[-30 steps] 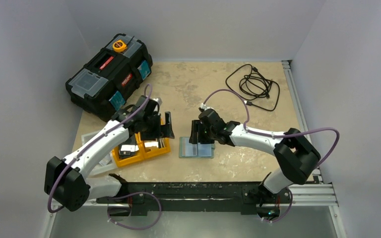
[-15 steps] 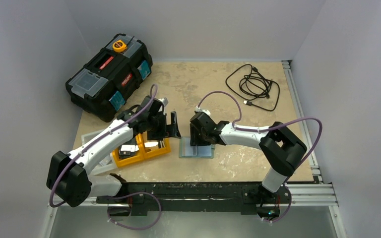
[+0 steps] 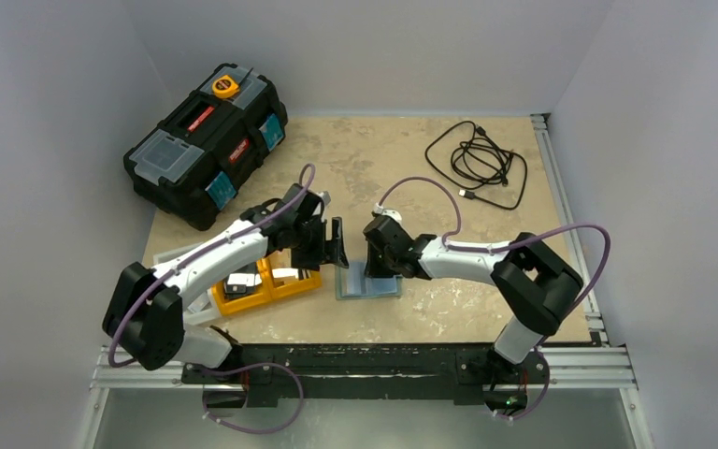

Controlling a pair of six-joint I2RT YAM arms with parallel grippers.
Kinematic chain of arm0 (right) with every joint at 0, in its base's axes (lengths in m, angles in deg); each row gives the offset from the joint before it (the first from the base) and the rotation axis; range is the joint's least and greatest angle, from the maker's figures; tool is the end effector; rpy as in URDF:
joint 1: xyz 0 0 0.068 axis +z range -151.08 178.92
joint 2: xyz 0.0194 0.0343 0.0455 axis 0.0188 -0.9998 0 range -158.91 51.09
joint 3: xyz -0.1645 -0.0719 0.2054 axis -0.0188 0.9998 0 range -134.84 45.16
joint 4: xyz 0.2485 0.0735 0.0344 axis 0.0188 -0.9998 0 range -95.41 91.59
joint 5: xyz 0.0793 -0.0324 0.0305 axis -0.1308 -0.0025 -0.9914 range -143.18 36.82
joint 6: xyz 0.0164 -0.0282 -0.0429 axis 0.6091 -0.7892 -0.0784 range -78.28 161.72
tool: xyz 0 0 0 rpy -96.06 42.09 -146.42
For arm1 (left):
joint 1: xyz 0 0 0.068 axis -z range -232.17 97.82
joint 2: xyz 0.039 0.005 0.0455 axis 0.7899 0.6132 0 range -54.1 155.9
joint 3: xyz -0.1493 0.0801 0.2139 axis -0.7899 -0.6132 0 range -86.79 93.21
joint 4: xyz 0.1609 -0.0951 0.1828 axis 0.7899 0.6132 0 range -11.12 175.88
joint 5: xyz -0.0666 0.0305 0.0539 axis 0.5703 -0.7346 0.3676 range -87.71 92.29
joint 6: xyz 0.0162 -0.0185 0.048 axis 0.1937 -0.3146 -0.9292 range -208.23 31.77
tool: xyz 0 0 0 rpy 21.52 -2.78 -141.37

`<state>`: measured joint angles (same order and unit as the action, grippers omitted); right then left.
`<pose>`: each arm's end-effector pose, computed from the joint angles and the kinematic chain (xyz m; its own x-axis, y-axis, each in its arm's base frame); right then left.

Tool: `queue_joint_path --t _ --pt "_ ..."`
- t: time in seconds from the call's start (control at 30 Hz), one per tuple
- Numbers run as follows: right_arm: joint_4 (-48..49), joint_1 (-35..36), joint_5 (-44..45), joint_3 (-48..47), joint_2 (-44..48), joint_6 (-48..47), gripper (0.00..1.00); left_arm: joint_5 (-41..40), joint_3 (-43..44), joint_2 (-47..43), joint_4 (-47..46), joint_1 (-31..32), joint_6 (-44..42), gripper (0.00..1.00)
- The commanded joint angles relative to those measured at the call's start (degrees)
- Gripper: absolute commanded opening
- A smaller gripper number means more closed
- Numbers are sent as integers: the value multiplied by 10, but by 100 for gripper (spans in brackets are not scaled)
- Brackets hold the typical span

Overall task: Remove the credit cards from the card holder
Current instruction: Remove the credit card from the card holder.

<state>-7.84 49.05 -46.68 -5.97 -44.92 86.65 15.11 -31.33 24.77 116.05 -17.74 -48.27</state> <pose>0.2130 0.2488 0.1569 -0.8773 0.0443 -0.4779 -0.1421 0.9271 0.3468 0.2191 -0.1599 0.2356 -0.9625 -0.0993 -0.2524 0.0302 0.8855 -0.4637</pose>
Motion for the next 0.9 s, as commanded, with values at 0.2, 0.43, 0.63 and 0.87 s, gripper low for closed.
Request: queue_joint_path --t 0.2,0.43,0.63,0.87 --pt "40 -16 -23 77 23 8 1 39 17 73 -67 37 37 48" --pt "63 -24 -37 95 30 7 0 57 22 120 -100 42 46 34" --pt "77 -30 -47 107 31 8 0 67 25 145 -118 44 53 26" --pt "88 -37 -57 116 31 9 0 38 36 157 -96 48 46 23"
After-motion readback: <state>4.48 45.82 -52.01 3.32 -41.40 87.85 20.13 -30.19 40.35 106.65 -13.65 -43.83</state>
